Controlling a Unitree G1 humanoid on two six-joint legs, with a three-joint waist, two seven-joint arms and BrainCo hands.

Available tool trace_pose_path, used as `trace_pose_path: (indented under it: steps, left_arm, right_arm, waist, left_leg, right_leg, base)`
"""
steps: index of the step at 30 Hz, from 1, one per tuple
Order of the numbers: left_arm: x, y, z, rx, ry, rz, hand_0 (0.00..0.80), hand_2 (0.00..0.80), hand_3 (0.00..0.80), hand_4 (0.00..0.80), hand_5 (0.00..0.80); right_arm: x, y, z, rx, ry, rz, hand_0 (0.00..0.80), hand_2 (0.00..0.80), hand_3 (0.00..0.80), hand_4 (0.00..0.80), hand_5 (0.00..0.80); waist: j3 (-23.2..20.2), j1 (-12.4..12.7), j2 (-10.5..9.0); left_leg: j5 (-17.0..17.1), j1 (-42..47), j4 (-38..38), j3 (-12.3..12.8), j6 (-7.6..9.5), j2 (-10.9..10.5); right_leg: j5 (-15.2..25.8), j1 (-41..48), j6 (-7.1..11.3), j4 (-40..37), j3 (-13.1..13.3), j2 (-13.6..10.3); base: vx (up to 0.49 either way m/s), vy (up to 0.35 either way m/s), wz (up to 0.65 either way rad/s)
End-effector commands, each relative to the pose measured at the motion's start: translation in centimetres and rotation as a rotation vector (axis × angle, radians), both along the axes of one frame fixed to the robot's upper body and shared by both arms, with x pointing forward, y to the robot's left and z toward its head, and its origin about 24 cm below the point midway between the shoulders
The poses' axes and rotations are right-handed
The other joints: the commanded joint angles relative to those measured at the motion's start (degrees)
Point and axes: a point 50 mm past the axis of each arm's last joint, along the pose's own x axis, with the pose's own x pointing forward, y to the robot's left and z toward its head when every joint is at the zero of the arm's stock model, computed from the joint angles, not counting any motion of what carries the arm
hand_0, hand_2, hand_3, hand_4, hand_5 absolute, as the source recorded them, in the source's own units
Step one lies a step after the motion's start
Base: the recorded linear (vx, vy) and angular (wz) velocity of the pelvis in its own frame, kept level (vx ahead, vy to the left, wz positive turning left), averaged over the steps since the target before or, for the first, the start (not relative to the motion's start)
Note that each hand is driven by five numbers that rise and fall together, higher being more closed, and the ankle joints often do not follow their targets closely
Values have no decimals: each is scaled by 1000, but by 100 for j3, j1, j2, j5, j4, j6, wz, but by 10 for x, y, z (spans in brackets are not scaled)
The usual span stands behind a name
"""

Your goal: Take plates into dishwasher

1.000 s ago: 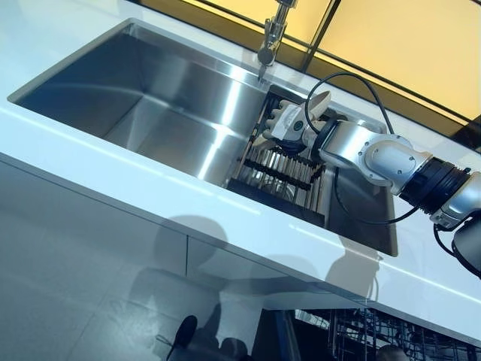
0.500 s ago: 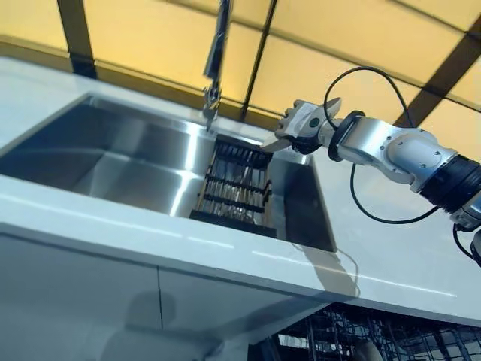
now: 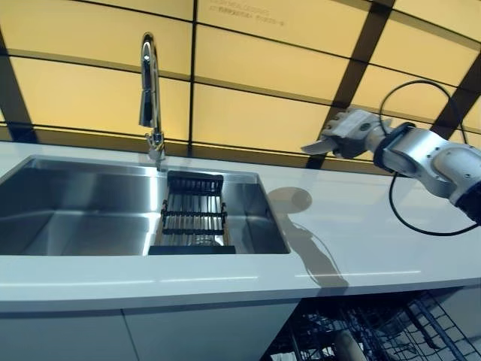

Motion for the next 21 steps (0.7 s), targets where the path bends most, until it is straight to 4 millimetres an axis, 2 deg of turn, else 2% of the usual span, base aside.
trace_pose_path:
  steps: [1,3,4,7,11,13,15,21]
  left_arm:
    - [11,5,3,13,-18,-37,0,0,0,0,0]
    - [11,4,3,7,-19,-38,0,0,0,0,0]
    - [11,2,2,0,-19,-42,0,0,0,0,0]
    - [10,3,3,3,-15,-38,0,0,0,0,0]
    - [8,6,3,2,-10,-24,0,0,0,0,0]
    - [3,8,2,-3,11,-31,0,0,0,0,0]
    - [1,8,1,-9,10,-25,0,0,0,0,0]
    - [6,8,3,-12,-21,6,0,0,0,0,0]
  right_arm:
    - [-18,-46,47,208,-199,-149,800,800,800,800,800]
    - [-23,-59,44,223,-212,-178,800,800,800,800,800]
    - [-28,-75,38,277,-214,-219,800,800,800,800,800]
    - [-40,-107,24,383,-215,-295,800,800,800,800,800]
    - [-49,-124,18,455,-224,-331,800,800,800,800,800]
    - [-67,-151,7,592,-238,-371,800,800,800,800,800]
    - [-78,-166,-6,694,-238,-386,800,800,800,800,800]
    - [-100,-189,-51,911,-209,-404,800,800,800,800,800]
  waist:
    - [1,48,-82]
    - [-12,-2,-38]
    - [-26,-71,12]
    - [-23,-200,72]
    - [-12,-263,88]
    - [15,-391,129]
    - [52,-502,153]
    - [165,-732,218]
  left_leg:
    - [-709,293,-10,-208,256,-264]
    - [-735,334,-10,-172,271,-266]
    - [-758,369,-10,-139,284,-269]
    - [-777,420,-10,-80,302,-266]
    - [-784,432,-10,-38,308,-258]
    - [-783,432,-10,32,319,-238]
    - [-792,443,-10,113,329,-222]
    - [-808,462,-10,249,359,-196]
  right_leg:
    - [290,10,613,9,61,-250]
    - [288,25,609,9,125,-239]
    - [291,33,609,9,194,-230]
    - [316,35,617,9,312,-216]
    - [336,15,627,9,365,-209]
    - [375,-39,637,9,471,-183]
    - [401,-80,640,9,551,-163]
    - [397,-170,621,57,714,-124]
  base:
    - [28,20,-15]
    - [34,24,-33]
    - [54,33,-27]
    - [45,8,-18]
    - [9,-15,-11]
    - [7,-41,-15]
    - [8,-20,-10]
    - [2,-5,-11]
